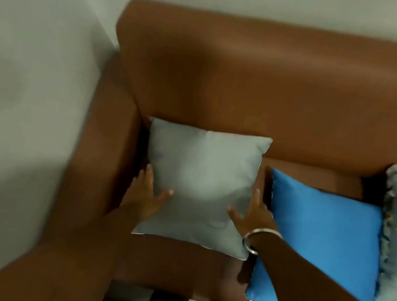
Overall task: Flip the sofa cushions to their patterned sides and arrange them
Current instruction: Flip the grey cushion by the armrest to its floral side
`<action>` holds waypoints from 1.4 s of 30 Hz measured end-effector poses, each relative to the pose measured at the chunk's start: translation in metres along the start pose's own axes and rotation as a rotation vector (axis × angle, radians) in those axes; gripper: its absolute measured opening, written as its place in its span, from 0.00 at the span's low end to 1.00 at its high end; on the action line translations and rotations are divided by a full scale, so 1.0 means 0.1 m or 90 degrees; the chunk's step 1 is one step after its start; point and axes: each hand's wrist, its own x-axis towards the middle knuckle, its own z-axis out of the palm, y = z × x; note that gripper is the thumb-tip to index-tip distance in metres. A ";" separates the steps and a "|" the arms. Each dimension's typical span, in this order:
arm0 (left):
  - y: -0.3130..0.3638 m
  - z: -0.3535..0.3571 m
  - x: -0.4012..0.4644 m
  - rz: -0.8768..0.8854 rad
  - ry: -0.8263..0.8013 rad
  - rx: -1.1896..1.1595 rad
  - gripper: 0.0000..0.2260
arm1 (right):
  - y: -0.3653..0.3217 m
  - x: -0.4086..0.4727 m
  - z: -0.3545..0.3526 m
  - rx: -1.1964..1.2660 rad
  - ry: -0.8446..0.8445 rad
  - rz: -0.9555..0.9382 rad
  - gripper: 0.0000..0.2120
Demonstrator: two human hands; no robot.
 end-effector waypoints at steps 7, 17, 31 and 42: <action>-0.77 0.56 0.49 -0.025 0.020 -0.249 0.51 | 0.44 0.61 0.92 0.323 -0.070 0.215 0.45; 0.01 -1.21 0.08 -0.240 -0.322 -0.127 0.54 | -0.31 -0.05 -1.14 0.273 -0.341 0.103 0.24; 0.19 -0.17 0.79 0.058 0.004 -0.542 0.35 | -0.25 0.94 -0.15 0.437 0.050 -0.231 0.48; 0.45 -0.06 0.99 0.213 0.201 -0.531 0.44 | -0.53 1.11 -0.36 0.451 0.190 -0.380 0.52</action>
